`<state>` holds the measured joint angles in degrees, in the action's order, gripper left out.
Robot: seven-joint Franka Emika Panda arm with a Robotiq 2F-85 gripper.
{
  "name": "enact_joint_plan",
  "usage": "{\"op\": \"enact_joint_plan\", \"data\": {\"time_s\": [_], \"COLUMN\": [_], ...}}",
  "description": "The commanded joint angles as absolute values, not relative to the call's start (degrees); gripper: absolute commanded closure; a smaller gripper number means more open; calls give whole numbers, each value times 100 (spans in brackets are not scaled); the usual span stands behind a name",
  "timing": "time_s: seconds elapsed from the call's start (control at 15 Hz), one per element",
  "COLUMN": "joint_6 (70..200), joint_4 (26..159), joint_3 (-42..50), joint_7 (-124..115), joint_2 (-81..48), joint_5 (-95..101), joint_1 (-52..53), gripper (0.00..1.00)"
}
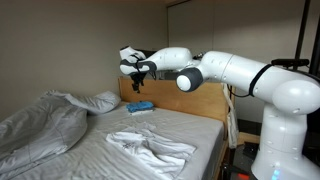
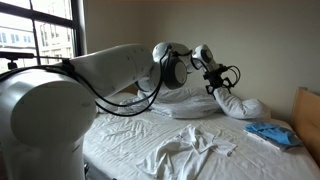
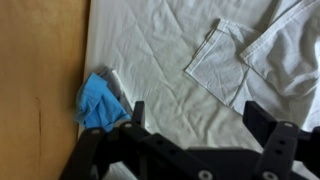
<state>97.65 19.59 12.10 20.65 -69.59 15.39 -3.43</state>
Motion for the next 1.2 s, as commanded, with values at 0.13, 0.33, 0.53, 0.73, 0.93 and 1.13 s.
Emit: {"op": "enact_joint_plan", "data": {"time_s": [0.13,0.33,0.53,0.73,0.93,1.13], "joint_6": [9860,9865,9800,9746,9662,9832], "joint_4": [2036,2017,2018,2011,2001,1953], "joint_3": [1512,1595,1590,1552,1579,1692], "joint_7": [1846,1638,1477,1172,804,302], "joint_2": [-6380,-6126,-5898,-5722,-5576,-5487], "joint_5": [2020,2170,2219,2155,2175,2287], "joint_1": [168,424,613,727,834,960], "gripper": [0,0,0,0,0,0]}}
